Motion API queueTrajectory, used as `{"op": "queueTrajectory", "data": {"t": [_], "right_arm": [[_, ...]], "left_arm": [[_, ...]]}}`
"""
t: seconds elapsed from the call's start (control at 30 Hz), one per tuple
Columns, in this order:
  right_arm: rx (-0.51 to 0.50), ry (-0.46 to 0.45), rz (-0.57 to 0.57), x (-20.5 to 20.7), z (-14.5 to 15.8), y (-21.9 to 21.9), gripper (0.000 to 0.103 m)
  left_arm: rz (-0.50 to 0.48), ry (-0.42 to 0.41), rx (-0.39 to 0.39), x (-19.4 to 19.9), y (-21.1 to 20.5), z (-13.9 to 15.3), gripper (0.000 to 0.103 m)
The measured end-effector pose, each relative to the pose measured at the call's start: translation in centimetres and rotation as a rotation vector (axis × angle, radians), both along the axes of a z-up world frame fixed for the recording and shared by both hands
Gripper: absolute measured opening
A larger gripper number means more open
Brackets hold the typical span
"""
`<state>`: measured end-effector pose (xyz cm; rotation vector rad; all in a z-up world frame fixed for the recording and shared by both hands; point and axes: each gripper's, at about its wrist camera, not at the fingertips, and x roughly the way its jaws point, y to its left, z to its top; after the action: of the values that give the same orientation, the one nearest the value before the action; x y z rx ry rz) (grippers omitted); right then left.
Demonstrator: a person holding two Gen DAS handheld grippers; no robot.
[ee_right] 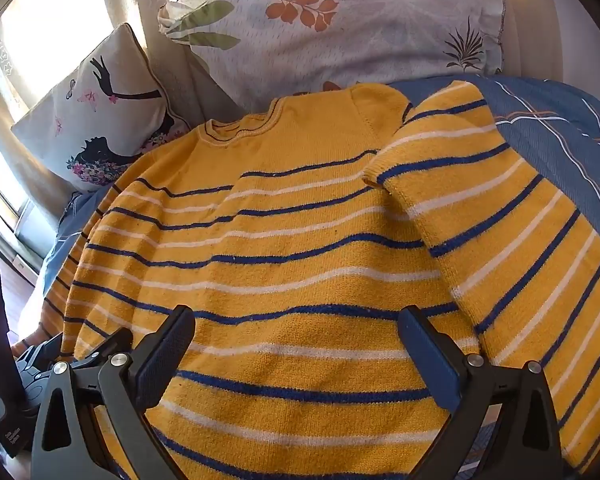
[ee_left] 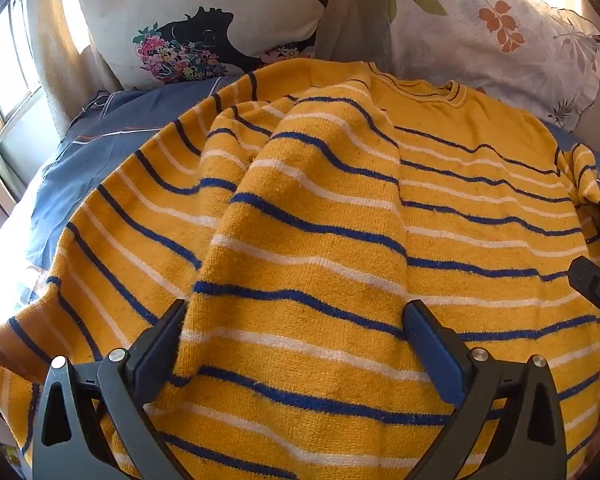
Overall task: Fold small clothes
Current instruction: 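Grasp the sleeve of the yellow striped sweater with the left gripper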
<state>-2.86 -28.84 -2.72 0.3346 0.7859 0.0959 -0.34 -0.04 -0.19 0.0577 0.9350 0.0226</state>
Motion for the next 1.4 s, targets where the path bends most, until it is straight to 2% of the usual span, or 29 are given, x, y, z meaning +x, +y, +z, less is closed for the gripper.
{"op": "queueTrajectory", "data": {"t": [0.27, 0.4, 0.47, 0.57, 0.63, 0.73, 0.8, 0.87, 0.9, 0.97, 1.03, 1.1, 1.2, 1.23, 1.27, 1.3, 1.37, 1.4], "right_arm": [[0.004, -0.001, 0.0, 0.0, 0.0, 0.0, 0.103], [0.001, 0.0, 0.0, 0.0, 0.0, 0.0, 0.103], [0.003, -0.002, 0.001, 0.2, 0.2, -0.3, 0.103], [0.011, -0.005, 0.0, 0.0, 0.2, -0.2, 0.103], [0.015, -0.005, 0.0, -0.1, 0.2, -0.2, 0.103], [0.004, -0.005, -0.001, -0.2, 0.1, -0.2, 0.103], [0.001, -0.003, -0.001, -0.2, 0.1, -0.2, 0.103], [0.002, -0.002, 0.0, -0.2, 0.1, -0.2, 0.103], [0.003, -0.001, 0.0, -0.2, 0.1, -0.2, 0.103], [0.004, -0.002, 0.0, -0.2, 0.1, -0.2, 0.103], [0.003, -0.002, 0.0, -0.2, 0.1, -0.2, 0.103], [0.002, -0.001, 0.0, -0.2, 0.0, -0.2, 0.103], [0.0, -0.001, -0.001, -0.2, 0.0, -0.1, 0.103], [-0.005, 0.001, -0.001, -0.1, 0.0, -0.1, 0.103], [-0.008, 0.003, -0.002, -0.1, 0.0, 0.0, 0.103], [-0.013, 0.004, -0.002, -0.1, 0.0, 0.0, 0.103], [-0.021, 0.007, -0.001, 0.0, 0.0, 0.1, 0.103], [-0.024, 0.008, -0.001, 0.0, 0.0, 0.1, 0.103]], "left_arm": [[0.012, -0.005, 0.003, 0.1, 0.0, 0.0, 0.103], [0.015, -0.022, -0.019, -0.3, 0.5, 0.2, 0.103], [0.004, -0.032, -0.082, -1.0, 1.3, 0.9, 0.102], [-0.036, -0.037, -0.235, -2.7, 3.2, 3.2, 0.098], [-0.061, -0.092, -0.276, -3.9, 4.8, 5.5, 0.098], [-0.043, -0.204, -0.219, -5.1, 8.0, 8.6, 0.098], [-0.032, -0.224, -0.152, -4.4, 10.0, 9.1, 0.099], [-0.005, -0.197, -0.099, -2.7, 12.2, 8.1, 0.099], [0.0, -0.16, -0.098, -1.5, 13.4, 7.2, 0.099], [0.004, -0.047, -0.152, 0.7, 15.4, 4.8, 0.098], [-0.035, 0.033, -0.253, 1.7, 16.2, 3.0, 0.098], [-0.099, 0.029, -0.287, 1.6, 15.4, 2.6, 0.098], [-0.199, 0.017, -0.245, 1.4, 12.3, 2.6, 0.098], [-0.199, 0.031, -0.199, 1.6, 11.3, 2.3, 0.088], [-0.19, 0.055, -0.144, 2.0, 10.6, 1.8, 0.071], [-0.187, 0.089, -0.114, 2.5, 10.1, 1.3, 0.043], [-0.178, 0.086, -0.111, 2.8, 10.2, 1.7, 0.033], [-0.174, 0.098, -0.134, 3.1, 10.6, 1.9, 0.021]]}}
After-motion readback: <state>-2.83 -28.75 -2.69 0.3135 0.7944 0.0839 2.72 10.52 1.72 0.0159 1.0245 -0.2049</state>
